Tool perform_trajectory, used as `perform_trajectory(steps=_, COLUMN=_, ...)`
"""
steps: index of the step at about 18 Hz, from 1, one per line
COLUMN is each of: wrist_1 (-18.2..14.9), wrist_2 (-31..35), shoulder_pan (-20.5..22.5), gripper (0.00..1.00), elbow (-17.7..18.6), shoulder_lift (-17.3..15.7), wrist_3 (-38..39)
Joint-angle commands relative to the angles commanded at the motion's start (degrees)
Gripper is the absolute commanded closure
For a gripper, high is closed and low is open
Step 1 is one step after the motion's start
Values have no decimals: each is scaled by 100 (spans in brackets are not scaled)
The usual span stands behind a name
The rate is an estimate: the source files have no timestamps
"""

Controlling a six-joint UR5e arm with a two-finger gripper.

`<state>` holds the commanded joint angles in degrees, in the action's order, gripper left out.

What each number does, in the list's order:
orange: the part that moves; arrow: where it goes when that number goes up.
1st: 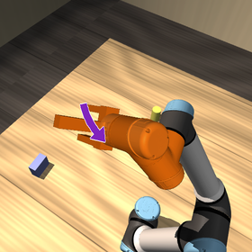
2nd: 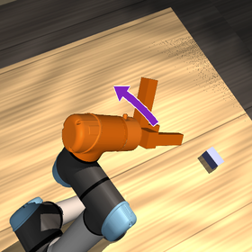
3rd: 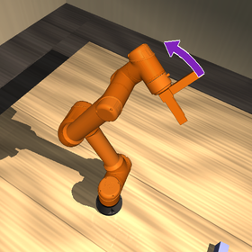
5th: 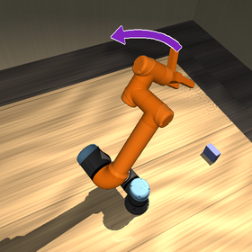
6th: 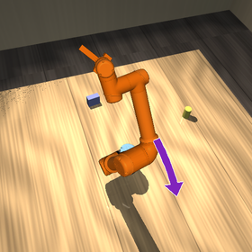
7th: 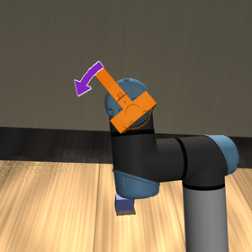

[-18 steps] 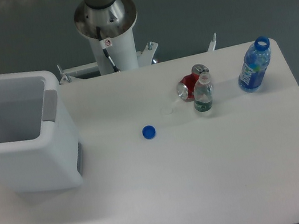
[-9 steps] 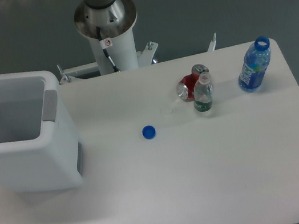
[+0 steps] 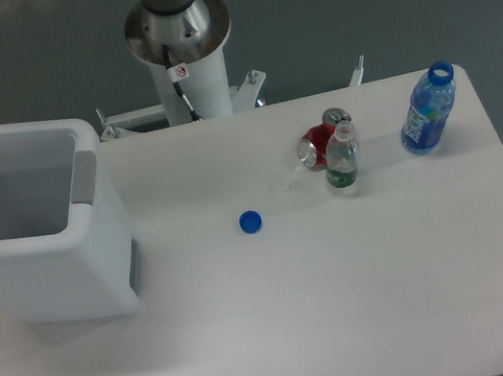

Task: Close the trash can
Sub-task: 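Push the trash can lid forward and down with the gripper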

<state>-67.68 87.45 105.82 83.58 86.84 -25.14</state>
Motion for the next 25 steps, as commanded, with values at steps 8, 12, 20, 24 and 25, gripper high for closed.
perform_trajectory(steps=8, wrist_1=-62, wrist_2=-9, shoulder_pan=194, gripper=100, elbow=228, shoulder_lift=9, wrist_3=-70)
perform_trajectory(steps=12, wrist_1=-62, wrist_2=-26, shoulder_pan=343, gripper=100, elbow=307, shoulder_lift=18, wrist_3=-79)
perform_trajectory(steps=20, wrist_1=-53, wrist_2=-61, shoulder_pan=642, gripper=100, elbow=413, shoulder_lift=26, wrist_3=-79)
perform_trajectory(steps=24, wrist_1=-61, wrist_2=-88, shoulder_pan=695, gripper=100, elbow=466, shoulder_lift=44, wrist_3=-79)
perform_trajectory(steps=25, wrist_1=-62, wrist_2=-79, shoulder_pan=703, gripper=100, elbow=501, shoulder_lift=44, wrist_3=-79)
